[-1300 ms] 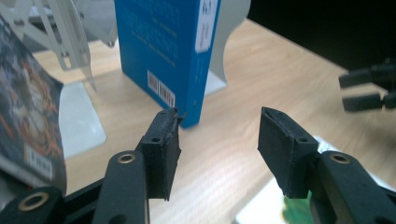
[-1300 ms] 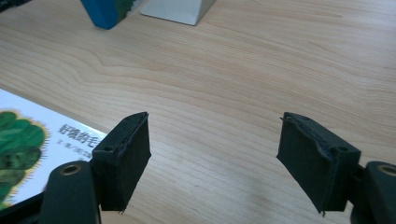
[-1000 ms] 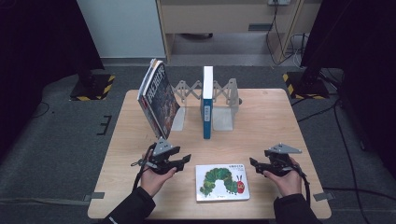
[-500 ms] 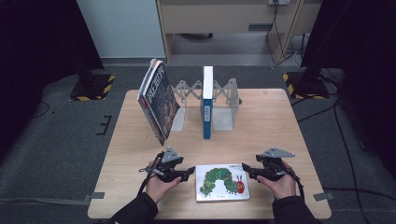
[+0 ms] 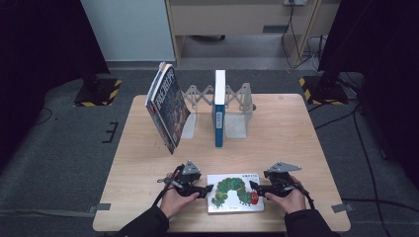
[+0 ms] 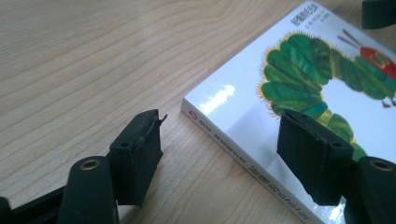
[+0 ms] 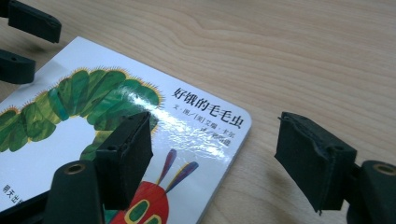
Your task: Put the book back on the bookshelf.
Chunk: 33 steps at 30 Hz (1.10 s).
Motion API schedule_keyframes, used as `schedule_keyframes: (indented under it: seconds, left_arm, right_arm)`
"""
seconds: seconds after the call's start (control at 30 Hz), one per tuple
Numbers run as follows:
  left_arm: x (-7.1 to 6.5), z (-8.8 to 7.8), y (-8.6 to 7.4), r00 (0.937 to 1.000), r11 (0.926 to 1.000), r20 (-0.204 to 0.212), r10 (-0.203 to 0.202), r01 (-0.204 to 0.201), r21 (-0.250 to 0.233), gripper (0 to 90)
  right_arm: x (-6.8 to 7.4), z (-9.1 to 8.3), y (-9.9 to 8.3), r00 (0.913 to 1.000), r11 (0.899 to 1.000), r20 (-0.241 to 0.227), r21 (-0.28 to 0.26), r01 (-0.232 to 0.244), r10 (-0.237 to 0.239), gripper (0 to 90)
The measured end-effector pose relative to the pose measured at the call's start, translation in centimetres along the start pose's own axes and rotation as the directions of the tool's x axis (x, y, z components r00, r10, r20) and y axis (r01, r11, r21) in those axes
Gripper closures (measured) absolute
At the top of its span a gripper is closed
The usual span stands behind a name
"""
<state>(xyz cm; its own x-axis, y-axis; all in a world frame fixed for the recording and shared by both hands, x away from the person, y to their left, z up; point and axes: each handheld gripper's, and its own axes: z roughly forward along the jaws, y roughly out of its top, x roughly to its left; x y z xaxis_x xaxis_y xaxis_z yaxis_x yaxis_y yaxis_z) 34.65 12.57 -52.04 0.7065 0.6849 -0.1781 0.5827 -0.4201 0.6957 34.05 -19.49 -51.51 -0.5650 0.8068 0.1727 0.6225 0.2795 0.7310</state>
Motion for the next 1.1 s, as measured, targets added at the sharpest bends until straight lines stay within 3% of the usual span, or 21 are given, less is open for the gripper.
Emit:
schedule_keyframes:
  seconds: [0.13,0.27,0.43,0.67,1.1]
  left_arm:
    - [0.0,0.3,-0.1,1.0,1.0,0.008,-0.004,0.004,-0.004,26.4]
    - [0.3,0.7,-0.4,0.9992,0.999,0.025,-0.033,0.033,-0.029,22.3]
    - [0.2,1.0,-0.7,0.9994,0.9981,0.028,-0.018,0.019,-0.059,18.2]
    - [0.1,1.2,-0.9,0.9996,0.9966,0.03,-0.002,0.005,-0.082,13.9]
    - [0.0,1.4,-0.8,0.9987,0.9976,0.048,0.019,-0.015,-0.068,6.2]
  right_arm:
    - [0.1,0.4,-0.1,0.9999,1.0,-0.016,0.02,-0.002,0.002,26.5]
    - [0.3,0.7,-0.2,0.9997,1.0,-0.025,0.028,-0.002,0.003,26.5]
    - [0.4,1.0,-0.3,0.9995,0.999,-0.032,0.045,0.003,-0.001,26.5]
    - [0.6,1.3,-0.5,0.9985,0.997,-0.044,0.067,-0.028,0.031,25.9]
    - [0.1,0.5,-0.3,0.9918,0.997,-0.098,0.017,-0.081,0.082,28.5]
